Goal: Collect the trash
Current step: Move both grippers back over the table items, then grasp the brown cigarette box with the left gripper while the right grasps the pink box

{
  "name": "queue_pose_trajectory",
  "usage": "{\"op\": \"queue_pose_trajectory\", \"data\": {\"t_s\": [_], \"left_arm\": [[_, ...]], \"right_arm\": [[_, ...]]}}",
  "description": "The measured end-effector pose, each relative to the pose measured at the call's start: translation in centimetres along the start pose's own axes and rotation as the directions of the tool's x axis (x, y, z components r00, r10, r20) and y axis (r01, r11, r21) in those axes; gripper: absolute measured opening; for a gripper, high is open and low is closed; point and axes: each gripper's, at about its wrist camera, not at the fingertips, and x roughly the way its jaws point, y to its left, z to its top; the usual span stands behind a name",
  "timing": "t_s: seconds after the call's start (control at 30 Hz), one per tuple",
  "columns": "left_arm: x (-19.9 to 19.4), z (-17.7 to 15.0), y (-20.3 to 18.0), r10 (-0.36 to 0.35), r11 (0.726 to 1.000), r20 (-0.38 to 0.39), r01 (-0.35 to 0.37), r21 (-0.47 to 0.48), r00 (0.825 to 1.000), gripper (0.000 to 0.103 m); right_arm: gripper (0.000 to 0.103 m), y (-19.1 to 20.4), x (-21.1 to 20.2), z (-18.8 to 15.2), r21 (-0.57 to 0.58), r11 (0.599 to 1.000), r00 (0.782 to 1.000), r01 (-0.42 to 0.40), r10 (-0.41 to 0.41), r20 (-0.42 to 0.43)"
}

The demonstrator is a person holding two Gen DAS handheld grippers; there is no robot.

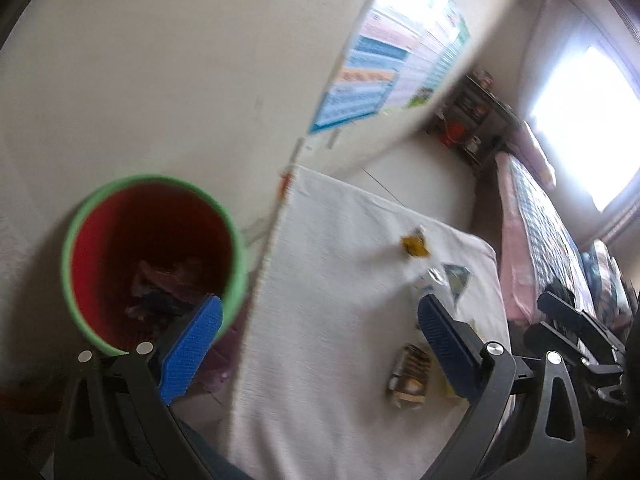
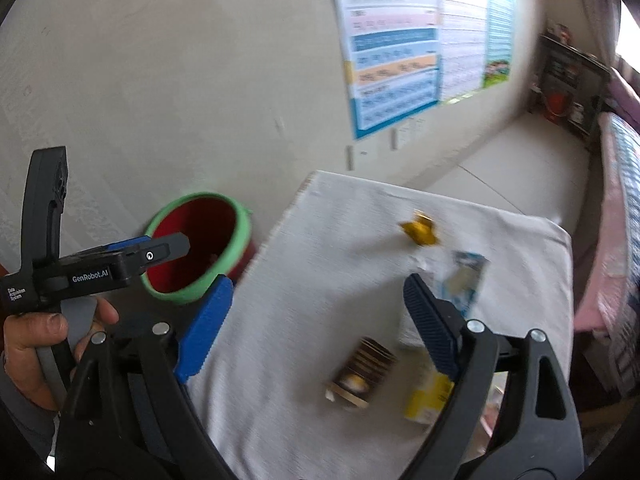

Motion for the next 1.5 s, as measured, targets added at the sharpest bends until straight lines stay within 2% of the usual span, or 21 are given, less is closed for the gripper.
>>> {"op": "queue_pose_trajectory", "data": {"t_s": [0.17,0.33,0.6,0.77,1.0,1.5], "left_arm": [[2.2,-1.9,-3.7,-0.038,0.998,-0.047,0.040,0.041,0.998,0.094],[4.1,-4.0,-7.1,-0.063,0.992,-0.112,0.074,0.103,0.992,0.094],[7.9,-7.3,-12.1,-0.036,0.964,-0.234,0.096,0.249,0.972,0.094],[9.8,-8.5,-13.6,-0.014,0.952,-0.273,0.097,0.292,0.962,0.094],[12.4,-9.6,-14.3,0.044,0.940,-0.318,0.069,0.335,0.947,0.094],[16.8,-10.5,-13.8,0.134,0.928,-0.368,0.014,0.374,0.920,0.093]], "right_arm": [[0.086,-4.2,-2.1,-2.7,0.049,0.996,0.998,0.069,-0.069,-0.010],[0.086,-7.8,-3.4,-6.0,0.064,0.987,0.988,0.147,-0.143,-0.059],[0.086,-12.5,-3.5,-11.1,0.078,0.968,0.961,0.238,-0.224,-0.163],[0.086,-13.9,-2.7,-13.2,0.072,0.965,0.948,0.253,-0.232,-0.218],[0.086,-14.9,-0.5,-14.8,0.005,0.964,0.926,0.267,-0.255,-0.278],[0.086,-16.8,4.0,-16.0,-0.030,0.974,0.914,0.226,-0.222,-0.339]]}}
